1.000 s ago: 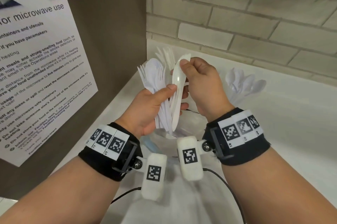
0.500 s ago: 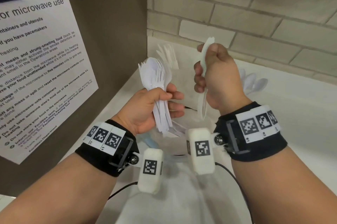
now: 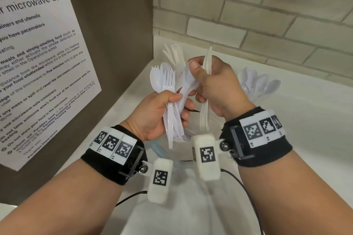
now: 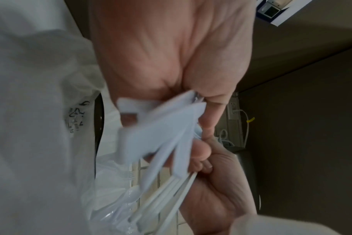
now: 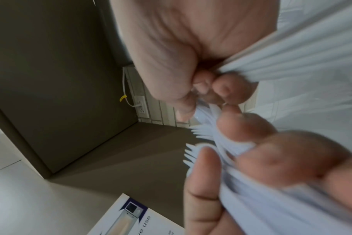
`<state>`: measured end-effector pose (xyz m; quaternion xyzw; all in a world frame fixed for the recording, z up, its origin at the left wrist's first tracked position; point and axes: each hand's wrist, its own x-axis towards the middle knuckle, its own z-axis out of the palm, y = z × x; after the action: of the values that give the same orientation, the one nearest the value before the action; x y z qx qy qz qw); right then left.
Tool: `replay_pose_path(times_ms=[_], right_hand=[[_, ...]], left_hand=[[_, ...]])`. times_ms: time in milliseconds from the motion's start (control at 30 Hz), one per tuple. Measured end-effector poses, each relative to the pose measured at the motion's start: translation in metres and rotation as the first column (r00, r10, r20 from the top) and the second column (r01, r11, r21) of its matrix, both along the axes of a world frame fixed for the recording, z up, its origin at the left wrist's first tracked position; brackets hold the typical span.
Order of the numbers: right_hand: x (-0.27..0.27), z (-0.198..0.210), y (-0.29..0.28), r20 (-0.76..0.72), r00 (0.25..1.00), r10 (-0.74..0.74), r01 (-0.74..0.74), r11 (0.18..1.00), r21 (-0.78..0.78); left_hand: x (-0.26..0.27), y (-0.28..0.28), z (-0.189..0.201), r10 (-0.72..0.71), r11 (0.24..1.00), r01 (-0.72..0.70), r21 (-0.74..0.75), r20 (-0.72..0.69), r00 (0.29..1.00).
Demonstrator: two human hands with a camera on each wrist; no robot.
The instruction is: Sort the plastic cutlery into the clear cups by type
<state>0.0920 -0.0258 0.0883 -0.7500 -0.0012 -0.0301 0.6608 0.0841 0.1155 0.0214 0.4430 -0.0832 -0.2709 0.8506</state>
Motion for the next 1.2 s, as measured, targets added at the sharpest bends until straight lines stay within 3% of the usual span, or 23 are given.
replay_pose_path(times_ms=[67,167,333,567,667,767,867,1067,1200], right_hand=[[0.001,0.002,-0.001,-0.014,1.000,-0.021,0.021,0.999,0.028],[-0.002,0.005,-0.004,-0.058,0.995,0.087,-0.086,0.996,0.026],[-0.002,0.007,-0.011,-0.118,0.953,0.280,-0.292,0.950,-0.112],[0.008,0.007,-0.009,-0.108,0.968,0.226,-0.242,0.958,-0.156],[0.034,0.016,-0.015,-0.053,0.999,-0.010,0.001,0.986,-0.169],[0.067,0.032,-0.022,0.041,0.981,-0.190,0.187,0.981,0.058],[0.097,0.040,-0.019,0.121,0.971,-0.207,0.172,0.952,0.252],[0.146,0.021,0.001,0.249,0.964,-0.093,0.047,0.982,0.182],[0.170,-0.009,0.003,0.196,0.980,-0.036,0.021,0.997,0.074]], left_hand=[[0.002,0.002,0.000,-0.028,0.999,0.027,-0.026,-0.019,0.999],[0.004,0.006,0.000,-0.204,0.971,0.200,-0.131,-0.023,0.979],[0.003,0.010,0.000,-0.332,0.942,0.330,-0.070,-0.025,0.943],[-0.002,0.003,0.004,-0.055,0.988,0.057,0.146,-0.018,0.998],[0.002,0.005,0.010,0.126,0.970,-0.104,0.219,-0.086,0.988],[0.011,0.009,0.015,0.274,0.938,-0.237,0.251,-0.126,0.953],[0.023,0.016,0.019,0.345,0.916,-0.303,0.263,-0.130,0.929],[0.052,0.014,0.029,0.384,0.898,-0.339,0.281,-0.125,0.915],[0.068,0.011,0.027,0.395,0.895,-0.350,0.275,-0.127,0.910]])
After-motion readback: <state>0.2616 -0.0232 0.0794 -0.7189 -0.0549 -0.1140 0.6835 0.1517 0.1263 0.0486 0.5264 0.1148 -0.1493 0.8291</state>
